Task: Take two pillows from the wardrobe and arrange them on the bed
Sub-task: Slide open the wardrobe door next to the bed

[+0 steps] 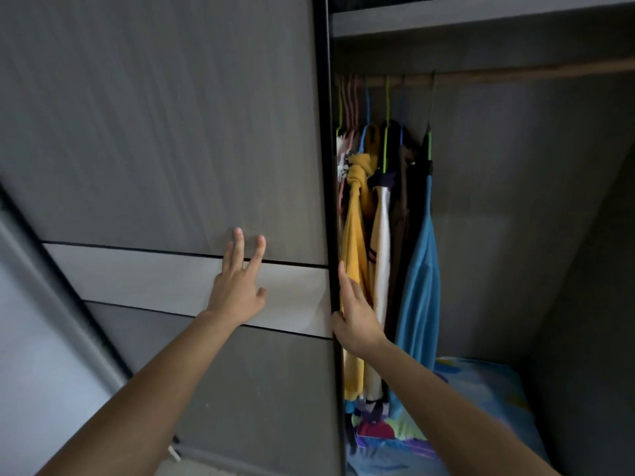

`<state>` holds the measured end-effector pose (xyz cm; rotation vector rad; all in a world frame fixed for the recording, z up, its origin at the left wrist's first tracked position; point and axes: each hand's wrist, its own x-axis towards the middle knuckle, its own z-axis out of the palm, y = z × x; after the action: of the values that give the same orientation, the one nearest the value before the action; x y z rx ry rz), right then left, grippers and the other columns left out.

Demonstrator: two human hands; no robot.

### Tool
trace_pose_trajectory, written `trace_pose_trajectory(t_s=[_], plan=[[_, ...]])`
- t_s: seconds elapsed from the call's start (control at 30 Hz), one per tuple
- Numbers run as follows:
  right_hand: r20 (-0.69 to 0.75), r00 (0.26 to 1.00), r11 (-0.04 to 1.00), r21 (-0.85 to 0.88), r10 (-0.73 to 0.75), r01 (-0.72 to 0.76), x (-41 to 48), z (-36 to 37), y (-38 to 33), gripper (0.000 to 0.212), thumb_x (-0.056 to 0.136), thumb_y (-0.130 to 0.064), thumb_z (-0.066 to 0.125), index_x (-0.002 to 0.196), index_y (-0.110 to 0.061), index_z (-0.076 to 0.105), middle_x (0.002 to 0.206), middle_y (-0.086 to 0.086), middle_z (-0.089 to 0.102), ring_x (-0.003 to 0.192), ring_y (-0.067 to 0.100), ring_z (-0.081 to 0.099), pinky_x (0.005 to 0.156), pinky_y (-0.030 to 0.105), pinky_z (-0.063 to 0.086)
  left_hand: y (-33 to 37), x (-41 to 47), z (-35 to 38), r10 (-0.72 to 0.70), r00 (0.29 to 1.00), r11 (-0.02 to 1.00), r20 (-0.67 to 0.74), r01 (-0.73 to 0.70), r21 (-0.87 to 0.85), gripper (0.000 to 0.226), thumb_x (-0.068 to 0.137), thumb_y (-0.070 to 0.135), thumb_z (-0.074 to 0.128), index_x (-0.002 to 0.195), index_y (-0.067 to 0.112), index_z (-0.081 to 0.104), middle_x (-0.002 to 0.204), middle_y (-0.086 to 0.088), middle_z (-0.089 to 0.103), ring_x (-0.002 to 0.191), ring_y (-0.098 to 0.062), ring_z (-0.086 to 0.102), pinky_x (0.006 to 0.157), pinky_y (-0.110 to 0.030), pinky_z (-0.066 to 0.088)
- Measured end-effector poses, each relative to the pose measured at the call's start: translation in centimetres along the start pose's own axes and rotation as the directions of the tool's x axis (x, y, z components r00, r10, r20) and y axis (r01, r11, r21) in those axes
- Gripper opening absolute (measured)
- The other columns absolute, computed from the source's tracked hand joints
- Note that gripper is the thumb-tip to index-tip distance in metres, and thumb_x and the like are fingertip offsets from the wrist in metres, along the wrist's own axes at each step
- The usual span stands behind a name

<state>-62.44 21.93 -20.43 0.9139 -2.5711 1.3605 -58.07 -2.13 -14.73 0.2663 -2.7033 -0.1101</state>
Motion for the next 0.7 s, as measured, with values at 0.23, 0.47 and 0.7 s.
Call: trace_pose_trajectory(t_s=[0.23, 0.47, 0.7], plan=[[0.061, 0.998, 0.999, -0.042, -0.005, 0.007, 1.2, 1.6, -1.3, 0.09, 0.088, -0.023, 0.043, 0.151, -0.042, -0.017, 0.156, 0.003, 0.025, 0.127, 0.027, 0.048, 0.088, 0.035, 0.051, -1.9, -0.2, 0.5, -0.046, 0.998, 0.996, 0.049, 0.05, -0.078, 0.108, 0.081, 0.025, 0.069, 0.15, 0.042, -0.012, 0.156, 0.003, -0.037, 0.15, -0.033, -0.003, 0.099, -0.048, 0.048], [0.05, 0.998, 0.981, -0.193, -0.022, 0.032, 1.0, -0.4, 0.2, 0.071, 0.094, -0.028, 0.044, 0.153, -0.04, 0.007, 0.154, 0.0, 0.033, 0.127, 0.024, 0.051, 0.093, 0.037, 0.052, 0.4, -0.4, 0.3, -0.019, 0.976, 0.996, -0.217, -0.001, -0.088, 0.064, 0.092, 0.031, 0.053, 0.15, 0.017, 0.031, 0.162, -0.017, 0.01, 0.145, -0.039, 0.018, 0.109, -0.057, 0.035], [-0.151, 0.987, 0.906, -0.423, -0.059, -0.01, -1.6, -7.5, 4.7, 0.047, 0.099, -0.041, 0.042, 0.144, -0.029, 0.037, 0.14, -0.006, 0.049, 0.123, 0.018, 0.053, 0.089, 0.036, 0.05, 9.5, 1.6, 0.6, 0.401, 0.816, 0.902, -0.417, -0.43, 0.026, 0.065, 0.096, 0.044, 0.038, 0.155, 0.024, 0.016, 0.163, -0.016, -0.001, 0.15, -0.034, -0.001, 0.119, -0.058, 0.011]])
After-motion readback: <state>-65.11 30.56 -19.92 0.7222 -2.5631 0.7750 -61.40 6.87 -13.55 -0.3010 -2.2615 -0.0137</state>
